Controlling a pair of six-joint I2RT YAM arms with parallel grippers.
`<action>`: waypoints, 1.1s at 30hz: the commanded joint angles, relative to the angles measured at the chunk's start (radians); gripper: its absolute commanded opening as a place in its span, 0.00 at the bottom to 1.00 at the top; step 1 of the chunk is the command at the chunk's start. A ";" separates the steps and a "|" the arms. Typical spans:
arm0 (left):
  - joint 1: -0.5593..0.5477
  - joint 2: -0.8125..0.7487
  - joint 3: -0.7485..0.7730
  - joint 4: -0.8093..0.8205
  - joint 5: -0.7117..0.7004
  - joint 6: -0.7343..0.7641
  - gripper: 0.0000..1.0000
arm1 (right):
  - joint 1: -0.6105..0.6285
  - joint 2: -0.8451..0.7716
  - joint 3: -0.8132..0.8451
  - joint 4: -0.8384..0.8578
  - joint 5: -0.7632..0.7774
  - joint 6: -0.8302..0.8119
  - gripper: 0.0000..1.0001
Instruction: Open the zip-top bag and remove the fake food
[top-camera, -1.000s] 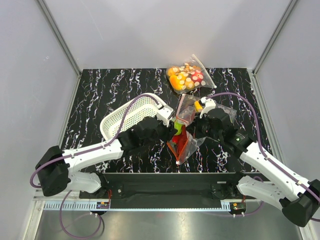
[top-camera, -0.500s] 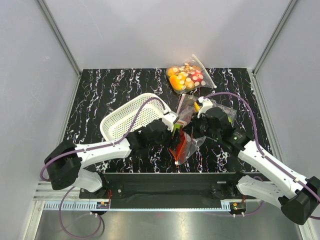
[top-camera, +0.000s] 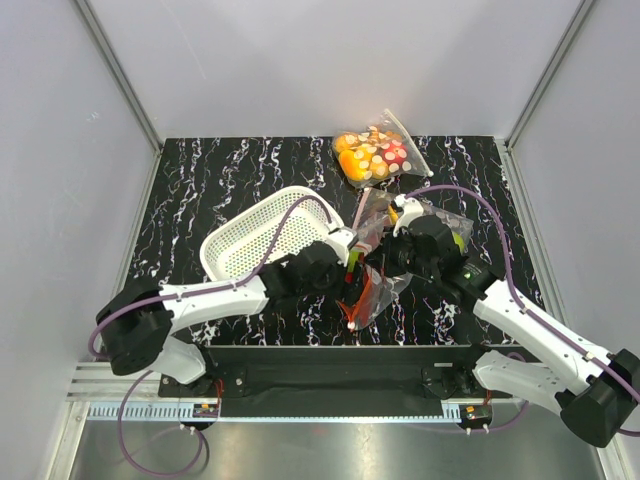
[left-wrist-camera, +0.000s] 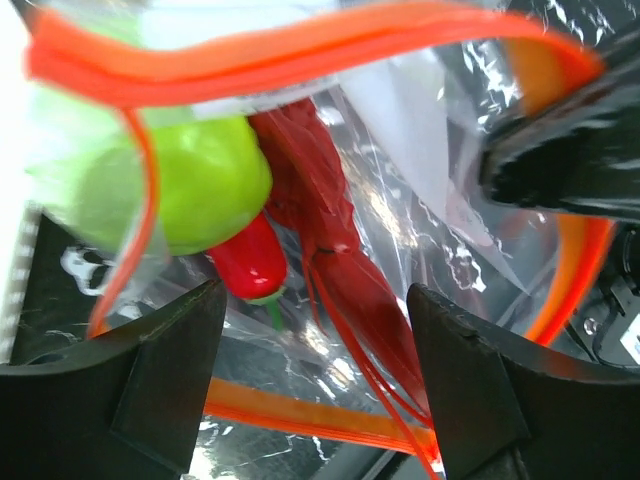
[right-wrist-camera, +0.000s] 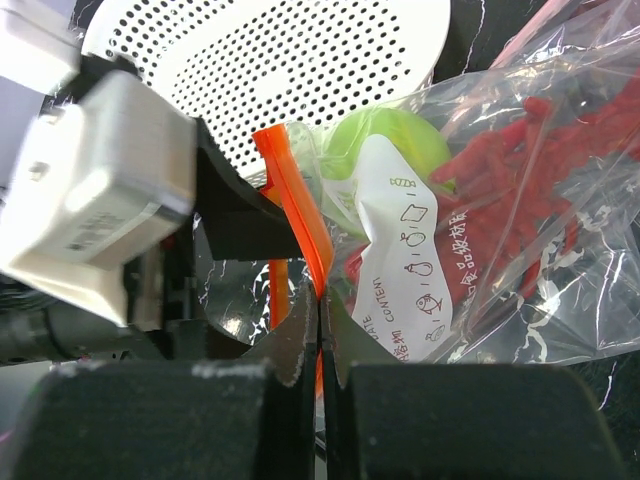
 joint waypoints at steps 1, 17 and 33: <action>-0.003 0.032 0.043 0.013 0.076 -0.044 0.79 | 0.005 -0.023 0.001 0.045 0.016 0.003 0.00; 0.027 0.052 0.003 0.068 0.159 -0.099 0.00 | 0.006 -0.035 0.012 0.007 0.065 -0.019 0.23; 0.219 -0.129 -0.126 0.078 0.214 -0.088 0.00 | 0.005 -0.066 -0.077 -0.179 0.351 0.084 0.86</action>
